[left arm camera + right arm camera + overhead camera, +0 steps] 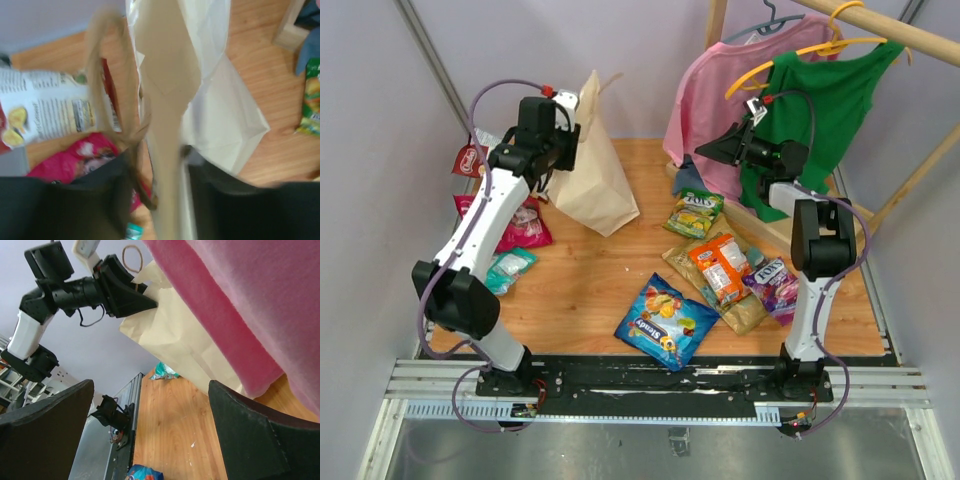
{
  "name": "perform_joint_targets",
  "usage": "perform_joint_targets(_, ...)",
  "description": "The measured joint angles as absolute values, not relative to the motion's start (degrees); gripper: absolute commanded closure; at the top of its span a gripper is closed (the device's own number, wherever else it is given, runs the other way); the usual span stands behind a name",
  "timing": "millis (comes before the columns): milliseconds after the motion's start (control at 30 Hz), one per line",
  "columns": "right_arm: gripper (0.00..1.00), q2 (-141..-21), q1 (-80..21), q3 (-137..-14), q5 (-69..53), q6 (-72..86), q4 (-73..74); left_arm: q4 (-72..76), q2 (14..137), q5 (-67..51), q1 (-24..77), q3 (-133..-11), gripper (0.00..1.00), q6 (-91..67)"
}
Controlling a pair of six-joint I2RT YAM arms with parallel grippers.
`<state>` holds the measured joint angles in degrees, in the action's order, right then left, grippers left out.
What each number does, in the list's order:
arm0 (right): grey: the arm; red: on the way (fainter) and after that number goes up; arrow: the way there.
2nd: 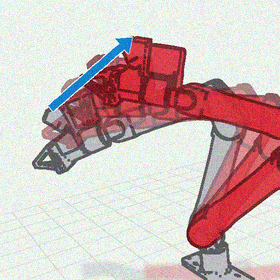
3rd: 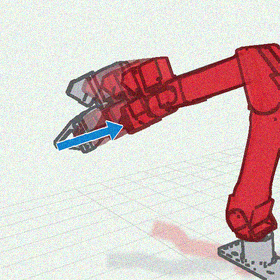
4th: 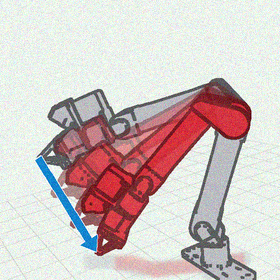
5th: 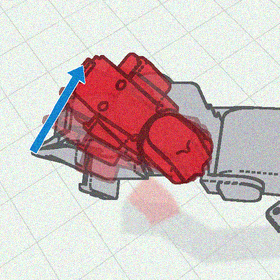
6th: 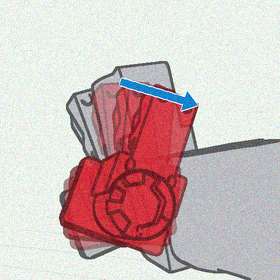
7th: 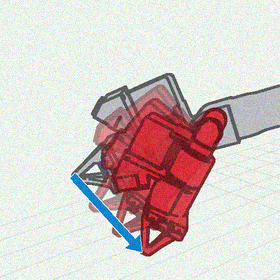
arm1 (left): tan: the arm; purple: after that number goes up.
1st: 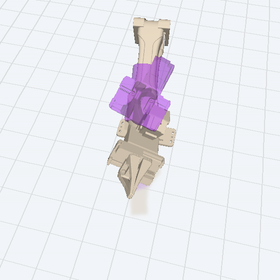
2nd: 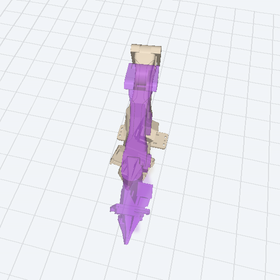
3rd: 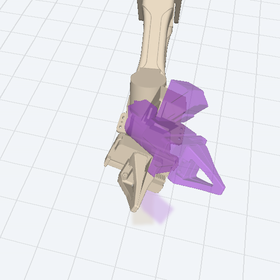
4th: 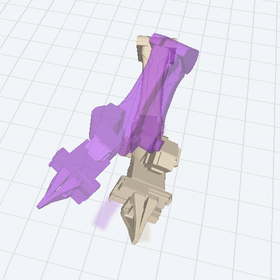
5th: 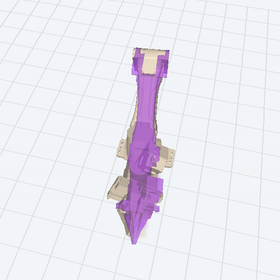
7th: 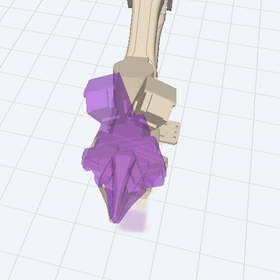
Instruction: Take the snacks out of the paper bag
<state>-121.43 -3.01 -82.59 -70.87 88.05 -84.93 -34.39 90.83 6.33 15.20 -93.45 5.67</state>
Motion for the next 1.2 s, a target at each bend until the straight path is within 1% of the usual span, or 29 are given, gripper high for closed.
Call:
perform_joint_targets(33, 0.01, -121.4, -3.2, -82.6, -70.8, 87.6, -84.6, -35.7, 92.1, 6.1, 15.2, -95.8, 0.07, 6.1)
perform_joint_targets(67, 0.01, -121.4, -3.6, -82.6, -70.8, 87.0, -84.5, -36.7, 93.3, 5.7, 15.2, -97.9, 0.01, 6.8)
perform_joint_targets(233, 0.01, -121.4, -5.9, -83.0, -70.9, 84.9, -83.6, -40.9, 97.5, 2.2, 15.2, -109.1, 0.0, 7.9)
perform_joint_targets(333, 0.01, -121.3, -7.2, -83.0, -70.8, 82.1, -82.0, -42.5, 98.3, 1.1, 15.2, -115.6, 0.0, 8.0)
perform_joint_targets(400, 0.02, -120.3, -8.0, -81.8, -70.1, 78.8, -79.7, -42.0, 97.9, 1.1, 15.2, -117.9, 0.0, 7.7)
perform_joint_targets(467, 0.01, -117.9, -8.7, -78.9, -69.2, 74.1, -76.0, -40.3, 96.0, 1.7, 15.2, -117.2, 0.0, 6.9)
perform_joint_targets(600, 0.02, -107.7, -11.8, -71.9, -64.6, 55.7, -59.7, -35.1, 88.4, 4.4, 15.1, -107.4, 0.0, 3.4)
perform_joint_targets(667, 0.02, -100.8, -14.7, -68.4, -59.4, 44.1, -51.1, -33.3, 85.1, 5.0, 14.7, -103.2, 0.0, 1.9)
perform_joint_targets(767, 0.02, -92.0, -20.6, -66.5, -50.6, 28.1, -40.2, -31.6, 83.5, 5.7, 14.3, -100.9, 0.0, 0.4)
perform_joint_targets(867, 0.02, -87.6, -26.1, -69.0, -42.8, 16.7, -30.1, -31.4, 85.8, 6.3, 14.2, -102.1, 0.0, -0.8)
perform_joint_targets(1033, 0.01, -86.4, -31.9, -76.8, -28.7, 1.6, -14.6, -30.7, 90.8, 4.7, 14.1, -102.5, 0.0, -3.1)
perform_joint_targets(1133, 0.02, -86.4, -33.2, -80.2, -26.6, -7.2, -7.4, -30.1, 91.8, 3.2, 14.1, -100.7, 0.0, -4.0)
perform_joint_targets(1200, 0.02, -86.8, -33.2, -83.0, -28.2, -13.7, -2.4, -29.9, 91.8, 2.1, 14.1, -99.8, 0.0, -4.4)
